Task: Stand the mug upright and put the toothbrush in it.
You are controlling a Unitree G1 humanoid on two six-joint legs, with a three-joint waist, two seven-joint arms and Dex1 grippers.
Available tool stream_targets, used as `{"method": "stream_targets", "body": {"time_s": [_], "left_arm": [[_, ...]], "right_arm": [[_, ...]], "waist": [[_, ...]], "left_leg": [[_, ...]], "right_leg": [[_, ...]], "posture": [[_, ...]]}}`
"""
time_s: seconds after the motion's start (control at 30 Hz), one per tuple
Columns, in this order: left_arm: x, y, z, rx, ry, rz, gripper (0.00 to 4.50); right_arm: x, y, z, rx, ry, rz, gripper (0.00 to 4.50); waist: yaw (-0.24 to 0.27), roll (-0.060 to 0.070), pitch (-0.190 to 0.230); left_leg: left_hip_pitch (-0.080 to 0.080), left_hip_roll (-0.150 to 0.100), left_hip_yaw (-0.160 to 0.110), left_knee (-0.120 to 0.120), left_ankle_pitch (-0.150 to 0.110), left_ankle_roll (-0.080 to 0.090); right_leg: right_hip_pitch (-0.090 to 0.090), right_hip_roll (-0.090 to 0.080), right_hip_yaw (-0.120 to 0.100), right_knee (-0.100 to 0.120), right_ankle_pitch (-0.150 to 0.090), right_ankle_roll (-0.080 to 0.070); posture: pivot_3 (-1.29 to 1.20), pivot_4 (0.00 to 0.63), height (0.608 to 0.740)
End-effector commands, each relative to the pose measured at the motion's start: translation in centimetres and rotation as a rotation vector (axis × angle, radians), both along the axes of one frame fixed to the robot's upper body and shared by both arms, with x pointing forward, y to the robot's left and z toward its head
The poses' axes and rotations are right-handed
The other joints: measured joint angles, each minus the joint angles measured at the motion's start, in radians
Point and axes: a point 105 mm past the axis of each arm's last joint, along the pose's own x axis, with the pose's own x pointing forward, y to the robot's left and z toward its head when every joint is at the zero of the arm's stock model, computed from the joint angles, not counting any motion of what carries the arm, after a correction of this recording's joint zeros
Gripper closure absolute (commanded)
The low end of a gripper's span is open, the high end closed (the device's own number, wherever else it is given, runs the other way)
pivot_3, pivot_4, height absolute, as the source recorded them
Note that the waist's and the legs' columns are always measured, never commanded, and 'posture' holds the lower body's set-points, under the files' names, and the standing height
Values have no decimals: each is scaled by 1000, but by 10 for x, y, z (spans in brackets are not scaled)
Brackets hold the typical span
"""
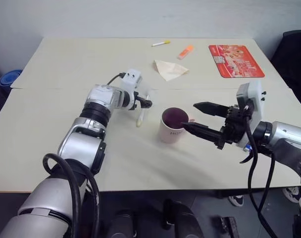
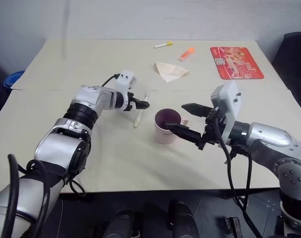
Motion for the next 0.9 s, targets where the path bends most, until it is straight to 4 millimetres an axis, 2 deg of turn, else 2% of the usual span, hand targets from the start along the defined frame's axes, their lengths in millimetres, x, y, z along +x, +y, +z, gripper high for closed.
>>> {"method": "stream_targets", "body": {"time_s": [0.03, 0.1, 0.23, 0.4, 0.57, 0.6, 0.67, 0.77, 0.8, 0.87, 0.9], "left_arm": [[2, -13, -5, 55, -28, -11, 0], [1, -20, -13, 43, -22, -20, 0], [1, -28, -17, 17, -28, -14, 772], [1, -28, -17, 0, -30, -1, 2200], [5, -17, -16, -34, -19, 64, 3746], [6, -14, -13, -48, -22, 79, 4000], [10, -8, -5, -81, -40, 111, 4101], [18, -4, 25, -214, -132, 131, 4101], [21, -4, 42, -287, -188, 129, 4101], [20, -1, 101, -520, -379, 55, 4101], [13, 2, 127, -612, -465, -3, 4101]], "right_arm": [[-7, 2, 14, 42, -76, -3, 46], [-8, 3, 15, 50, -83, -7, 46], [-12, 3, 15, 30, -91, -15, 0], [-15, -3, 13, 3, -92, -37, 0], [-16, -14, 8, -1, -42, -75, 0], [-17, -16, 8, 12, -22, -73, 0], [-18, -20, 8, 25, 3, -78, 0], [-16, -28, 8, -4, -1, -125, 0], [-15, -32, 8, -7, -7, -145, 0], [-15, -39, 10, 7, -6, -176, 0], [-15, -41, 10, 3, -3, -187, 0]], "waist": [[2, 0, 0], [5, -1, 0], [7, -1, -1], [9, -1, -1], [9, -1, -1], [8, -1, -1], [5, -1, -1], [2, -2, 0], [0, -2, 0], [0, -2, 0], [1, -3, 0]], "left_leg": [[0, 0, 0, 0, 0, 0], [0, 0, 0, 0, 0, 1], [0, 1, -4, 1, 1, 2], [0, 0, -7, 1, 0, 3], [0, 0, -7, 1, 0, 4], [0, 0, -7, 1, 0, 4], [0, 0, -7, 0, 0, 4], [0, 1, -7, 0, 0, 4], [0, 1, -7, 0, 0, 4], [0, 1, -7, 0, 0, 3], [-1, 2, -7, 0, 0, 3]], "right_leg": [[0, 0, 0, 0, 0, 0], [0, -2, 0, 0, 0, 0], [1, -4, 0, 0, 1, 1], [1, -5, 0, 0, 1, 2], [1, -5, 0, 0, 1, 2], [1, -5, 0, 0, 1, 2], [1, -5, 0, 0, 1, 2], [1, -5, 0, 0, 1, 2], [1, -5, 0, 0, 1, 2], [0, -5, 0, 0, 1, 2], [-1, -5, 0, 0, 1, 2]], "posture": [[0, 150, 740], [0, 150, 740], [0, 150, 740], [0, 150, 740], [0, 150, 740], [0, 150, 740], [0, 150, 740], [0, 150, 740], [0, 150, 740], [0, 150, 740], [0, 150, 740]]}}
